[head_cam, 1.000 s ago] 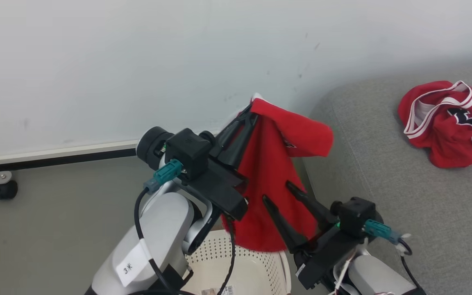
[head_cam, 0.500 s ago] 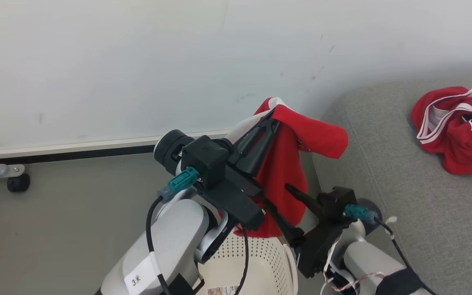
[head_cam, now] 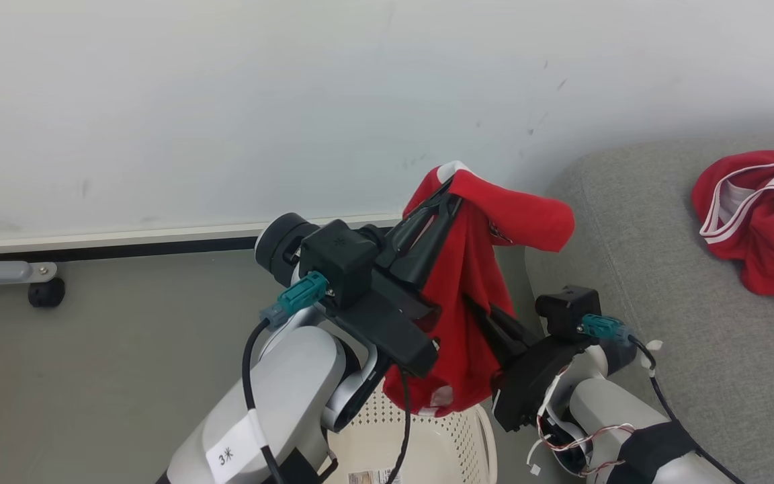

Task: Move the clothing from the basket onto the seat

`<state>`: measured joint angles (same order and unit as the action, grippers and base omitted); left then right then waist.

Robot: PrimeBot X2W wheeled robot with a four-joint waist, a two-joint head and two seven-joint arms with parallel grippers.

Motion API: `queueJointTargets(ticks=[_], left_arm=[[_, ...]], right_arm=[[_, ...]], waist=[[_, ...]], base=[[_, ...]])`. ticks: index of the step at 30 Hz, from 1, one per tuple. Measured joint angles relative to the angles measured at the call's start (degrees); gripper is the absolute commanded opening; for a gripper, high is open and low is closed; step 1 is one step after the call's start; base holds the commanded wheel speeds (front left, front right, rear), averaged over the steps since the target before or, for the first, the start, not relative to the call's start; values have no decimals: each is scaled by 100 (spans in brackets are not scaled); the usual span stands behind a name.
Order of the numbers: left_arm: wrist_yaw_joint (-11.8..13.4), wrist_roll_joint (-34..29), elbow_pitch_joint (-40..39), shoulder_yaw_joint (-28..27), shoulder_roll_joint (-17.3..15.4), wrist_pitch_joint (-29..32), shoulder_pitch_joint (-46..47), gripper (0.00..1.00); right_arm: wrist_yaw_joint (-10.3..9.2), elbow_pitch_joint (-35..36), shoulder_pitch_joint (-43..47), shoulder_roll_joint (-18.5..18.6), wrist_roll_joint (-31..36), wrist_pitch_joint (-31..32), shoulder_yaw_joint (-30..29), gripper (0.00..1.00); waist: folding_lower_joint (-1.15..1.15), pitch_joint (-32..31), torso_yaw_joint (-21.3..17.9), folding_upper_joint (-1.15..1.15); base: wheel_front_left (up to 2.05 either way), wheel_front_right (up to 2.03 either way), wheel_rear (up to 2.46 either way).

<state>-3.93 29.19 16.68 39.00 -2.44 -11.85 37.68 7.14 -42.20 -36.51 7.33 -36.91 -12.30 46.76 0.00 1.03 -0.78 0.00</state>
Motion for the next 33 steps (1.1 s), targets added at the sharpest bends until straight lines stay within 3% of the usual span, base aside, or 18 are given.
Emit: queueJointTargets(ticks=[10,21,23,24,25,33], left_arm=[[99,41,57,-115,-149,52,-147,0],[88,201,235,157,-156,167,-710,0],[88,203,240,172,-157,167,-749,51],[85,210,241,181,-157,167,-770,87],[83,216,243,189,-157,167,-783,100],[81,220,238,224,-219,175,-918,100]], right_arm=[[0,51,71,60,-531,-191,-479,0],[0,570,70,422,-923,-198,-1244,0],[0,689,72,452,-958,-198,-1390,0],[0,747,76,468,-958,-198,-1460,0],[0,811,91,482,-958,-198,-1532,0],[0,1374,296,753,-896,-199,-2083,0]], waist=[[0,-6,-136,0],[0,-23,-411,0],[0,-24,-462,0],[0,-25,-490,0],[0,-25,-519,0],[0,-28,-819,0]], base=[[0,0,0],[0,0,0],[0,0,0],[0,0,0],[0,0,0],[0,0,0]])
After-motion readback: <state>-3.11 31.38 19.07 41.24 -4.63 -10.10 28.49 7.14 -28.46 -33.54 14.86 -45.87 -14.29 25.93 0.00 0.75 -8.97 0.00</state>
